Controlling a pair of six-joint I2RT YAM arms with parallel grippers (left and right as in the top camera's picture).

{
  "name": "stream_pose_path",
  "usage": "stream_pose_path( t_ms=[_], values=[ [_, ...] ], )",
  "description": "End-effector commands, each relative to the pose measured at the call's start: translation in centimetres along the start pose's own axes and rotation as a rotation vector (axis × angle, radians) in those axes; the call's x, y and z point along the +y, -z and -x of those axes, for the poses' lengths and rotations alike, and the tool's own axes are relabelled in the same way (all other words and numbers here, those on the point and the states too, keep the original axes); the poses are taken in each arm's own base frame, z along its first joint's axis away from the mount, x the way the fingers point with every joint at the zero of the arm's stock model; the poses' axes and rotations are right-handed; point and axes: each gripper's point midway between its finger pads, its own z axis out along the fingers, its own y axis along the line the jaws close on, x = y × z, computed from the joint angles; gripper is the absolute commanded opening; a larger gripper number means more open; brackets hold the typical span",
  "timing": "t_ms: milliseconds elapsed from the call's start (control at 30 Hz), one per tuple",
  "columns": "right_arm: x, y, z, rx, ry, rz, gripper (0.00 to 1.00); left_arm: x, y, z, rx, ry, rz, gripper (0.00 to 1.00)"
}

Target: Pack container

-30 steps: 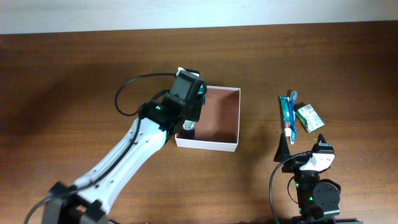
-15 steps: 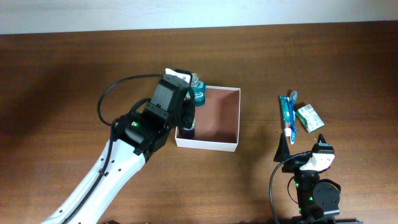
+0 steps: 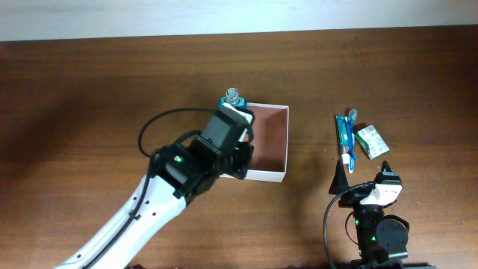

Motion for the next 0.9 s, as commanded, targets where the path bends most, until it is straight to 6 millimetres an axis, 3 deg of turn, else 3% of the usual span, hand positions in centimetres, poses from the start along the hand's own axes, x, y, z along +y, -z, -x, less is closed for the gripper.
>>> stream_pose_path(
  t_ms=[0, 267, 433, 633, 867],
  values=[
    [-0.1, 0.0, -0.2, 0.002, 0.0, -0.004, 0.98, -0.7, 0.5, 0.1, -0.024, -0.013, 0.015, 0.01],
    [-0.1, 0.0, -0.2, 0.002, 0.0, -0.004, 0.98, -2.3, -1.1, -0.9, 0.003, -0.087, 0.053, 0.0],
    [-0.1, 0.0, -0.2, 0.002, 0.0, -0.003, 0.98, -3.2, -3.7, -2.0, 0.063, -0.169, 0.062, 0.0],
    [-0.1, 0.0, -0.2, 0.002, 0.0, -0.004, 0.98, -3.0, -6.2, -3.2, 0.135, -0.313, 0.078, 0.0],
    [-0.1, 0.0, -0.2, 0.002, 0.0, -0.004, 0.98, -2.3, -6.5, -3.0, 0.136, -0.429, 0.118, 0.01]
  ],
)
